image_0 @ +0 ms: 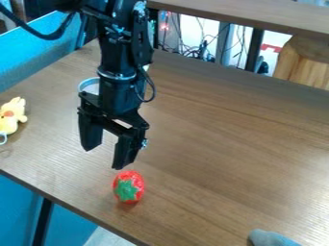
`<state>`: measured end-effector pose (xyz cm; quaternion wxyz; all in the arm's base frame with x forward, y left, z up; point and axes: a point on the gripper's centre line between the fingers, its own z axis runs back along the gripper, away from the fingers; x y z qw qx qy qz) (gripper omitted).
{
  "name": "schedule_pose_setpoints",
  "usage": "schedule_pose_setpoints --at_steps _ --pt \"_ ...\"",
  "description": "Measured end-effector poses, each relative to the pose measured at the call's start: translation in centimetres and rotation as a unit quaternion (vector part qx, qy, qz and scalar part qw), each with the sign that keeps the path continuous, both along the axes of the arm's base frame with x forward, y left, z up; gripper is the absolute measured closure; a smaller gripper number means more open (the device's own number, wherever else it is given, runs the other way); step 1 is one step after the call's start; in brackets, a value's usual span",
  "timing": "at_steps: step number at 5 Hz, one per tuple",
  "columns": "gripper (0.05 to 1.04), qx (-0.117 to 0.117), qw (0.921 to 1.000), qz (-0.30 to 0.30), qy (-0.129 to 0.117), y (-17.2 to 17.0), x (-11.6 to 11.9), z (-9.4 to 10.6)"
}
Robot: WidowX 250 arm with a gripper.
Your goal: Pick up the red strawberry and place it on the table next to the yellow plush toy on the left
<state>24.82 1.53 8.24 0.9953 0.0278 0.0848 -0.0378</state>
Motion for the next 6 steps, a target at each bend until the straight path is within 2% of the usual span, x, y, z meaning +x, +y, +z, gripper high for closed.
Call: schedule_pose_setpoints --at_steps 1,2,3,4,5,6 --pt "0.083 -0.004 0.9999 0.000 0.014 -0.2 -0.3 -0.6" --pt "0.083 -0.044 0.9989 0.011 0.015 -1.4 -0.2 -0.4" --pt "0.083 -0.058 0.9980 0.020 0.016 -1.4 0.0 0.0" --pt "0.083 -0.050 0.9962 0.060 0.036 -1.4 0.3 -1.0" --pt "0.083 -0.031 0.9945 0.079 0.062 -1.6 0.7 -2.7" --pt "0.083 -0.019 0.9933 0.085 0.076 -2.1 1.1 -3.9"
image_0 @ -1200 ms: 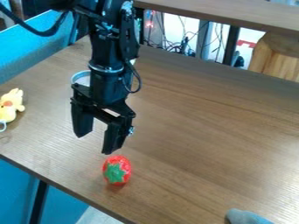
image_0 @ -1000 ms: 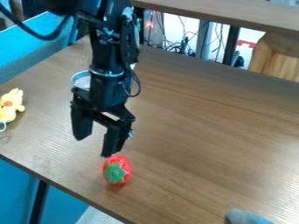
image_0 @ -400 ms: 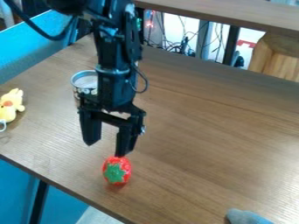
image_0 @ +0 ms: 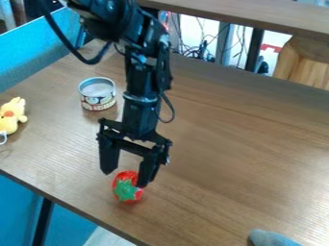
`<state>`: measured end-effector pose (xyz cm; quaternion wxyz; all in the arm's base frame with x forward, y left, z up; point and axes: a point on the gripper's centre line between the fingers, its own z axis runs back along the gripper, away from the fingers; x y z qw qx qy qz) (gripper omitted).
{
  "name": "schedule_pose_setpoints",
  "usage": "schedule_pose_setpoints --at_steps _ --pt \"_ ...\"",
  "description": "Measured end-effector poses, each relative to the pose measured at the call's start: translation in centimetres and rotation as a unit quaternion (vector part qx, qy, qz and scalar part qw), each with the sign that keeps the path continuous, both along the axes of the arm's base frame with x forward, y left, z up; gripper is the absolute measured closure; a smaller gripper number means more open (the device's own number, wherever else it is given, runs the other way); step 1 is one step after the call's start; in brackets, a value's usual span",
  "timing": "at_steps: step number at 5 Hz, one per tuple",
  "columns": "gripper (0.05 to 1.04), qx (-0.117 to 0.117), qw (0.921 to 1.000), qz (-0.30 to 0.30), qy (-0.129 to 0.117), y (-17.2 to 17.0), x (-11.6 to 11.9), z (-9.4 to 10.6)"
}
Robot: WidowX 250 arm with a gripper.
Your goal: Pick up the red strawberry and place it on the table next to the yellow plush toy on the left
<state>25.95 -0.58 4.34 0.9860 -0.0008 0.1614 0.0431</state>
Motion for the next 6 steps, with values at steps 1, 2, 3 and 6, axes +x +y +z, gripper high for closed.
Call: schedule_pose_setpoints --at_steps 1,2,3,6 --pt "0.083 0.005 0.9999 0.015 0.000 -0.1 0.4 -0.6" --pt "0.130 0.019 0.9994 0.026 0.012 0.1 0.3 -1.6" --pt "0.273 0.021 0.9991 0.029 0.022 0.1 0.1 -2.2" --pt "0.273 0.030 0.9988 0.024 -0.030 2.1 -2.3 0.7"
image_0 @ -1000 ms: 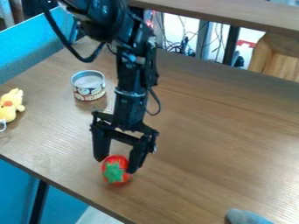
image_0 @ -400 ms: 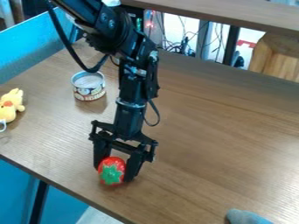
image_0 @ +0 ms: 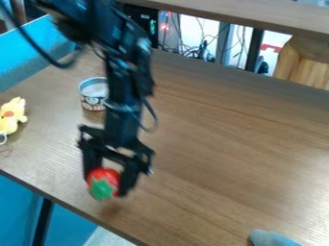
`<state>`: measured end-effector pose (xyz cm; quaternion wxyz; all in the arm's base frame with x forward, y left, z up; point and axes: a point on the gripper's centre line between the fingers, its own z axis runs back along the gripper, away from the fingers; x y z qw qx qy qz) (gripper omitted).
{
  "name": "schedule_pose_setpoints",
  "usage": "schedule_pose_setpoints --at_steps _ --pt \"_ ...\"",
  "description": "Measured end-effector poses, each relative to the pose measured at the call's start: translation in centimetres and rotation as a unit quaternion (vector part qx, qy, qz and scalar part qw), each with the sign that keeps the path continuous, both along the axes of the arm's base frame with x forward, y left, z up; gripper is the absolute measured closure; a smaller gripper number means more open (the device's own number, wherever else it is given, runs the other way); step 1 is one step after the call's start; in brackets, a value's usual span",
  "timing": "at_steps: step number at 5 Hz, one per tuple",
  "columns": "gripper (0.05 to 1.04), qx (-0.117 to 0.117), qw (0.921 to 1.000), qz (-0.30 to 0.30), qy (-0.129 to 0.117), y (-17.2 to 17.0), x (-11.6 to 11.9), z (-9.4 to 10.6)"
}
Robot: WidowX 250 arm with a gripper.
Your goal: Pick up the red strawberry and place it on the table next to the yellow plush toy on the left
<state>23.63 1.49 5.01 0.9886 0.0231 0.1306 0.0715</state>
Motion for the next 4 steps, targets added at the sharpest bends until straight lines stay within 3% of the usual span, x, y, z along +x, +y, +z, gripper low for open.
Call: schedule_pose_setpoints --at_steps 1,2,3,4 --pt "0.273 -0.002 0.9995 -0.012 -0.028 3.7 -2.6 -0.3" --pt "0.273 0.032 0.9986 -0.031 -0.027 7.6 -3.6 -1.9" --pt "0.274 0.036 0.9993 -0.002 -0.007 10.6 -3.8 -3.1" --pt "0.274 0.037 0.9991 0.013 -0.012 12.3 -2.8 -2.7"
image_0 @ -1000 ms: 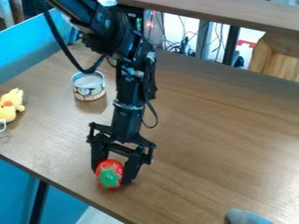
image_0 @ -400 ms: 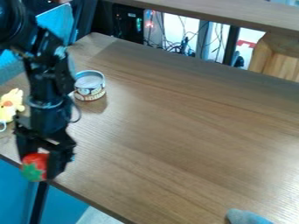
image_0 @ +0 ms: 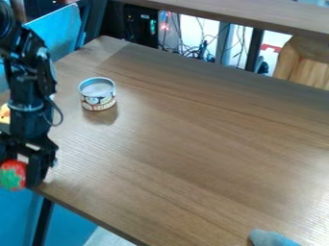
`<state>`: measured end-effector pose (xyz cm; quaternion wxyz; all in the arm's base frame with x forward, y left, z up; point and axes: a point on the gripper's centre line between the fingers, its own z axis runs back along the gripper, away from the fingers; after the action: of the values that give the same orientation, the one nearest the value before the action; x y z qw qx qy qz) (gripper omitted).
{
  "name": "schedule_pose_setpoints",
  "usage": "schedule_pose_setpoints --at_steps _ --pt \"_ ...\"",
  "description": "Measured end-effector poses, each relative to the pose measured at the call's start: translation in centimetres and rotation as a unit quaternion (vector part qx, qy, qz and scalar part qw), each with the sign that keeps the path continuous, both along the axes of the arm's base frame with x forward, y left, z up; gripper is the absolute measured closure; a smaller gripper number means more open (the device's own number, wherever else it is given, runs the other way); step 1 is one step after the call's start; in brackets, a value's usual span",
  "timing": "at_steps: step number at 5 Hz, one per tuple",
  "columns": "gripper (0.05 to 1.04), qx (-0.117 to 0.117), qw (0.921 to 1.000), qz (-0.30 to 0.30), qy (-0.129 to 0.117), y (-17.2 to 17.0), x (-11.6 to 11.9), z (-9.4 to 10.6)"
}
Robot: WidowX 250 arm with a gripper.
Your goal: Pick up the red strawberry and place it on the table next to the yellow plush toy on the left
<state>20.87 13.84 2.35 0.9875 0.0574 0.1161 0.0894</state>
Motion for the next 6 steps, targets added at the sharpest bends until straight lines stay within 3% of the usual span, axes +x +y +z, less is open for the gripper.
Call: schedule_pose_setpoints --at_steps 2,4,5,6 --pt "0.274 -0.002 0.9996 0.008 -0.027 0.8 2.8 2.0" --pt "0.274 0.002 0.9998 0.014 -0.013 1.3 3.4 0.2" --pt "0.274 0.014 0.9996 -0.001 -0.026 1.4 4.8 0.1" --pt "0.230 0.009 0.9992 -0.009 -0.038 1.3 5.6 0.1"
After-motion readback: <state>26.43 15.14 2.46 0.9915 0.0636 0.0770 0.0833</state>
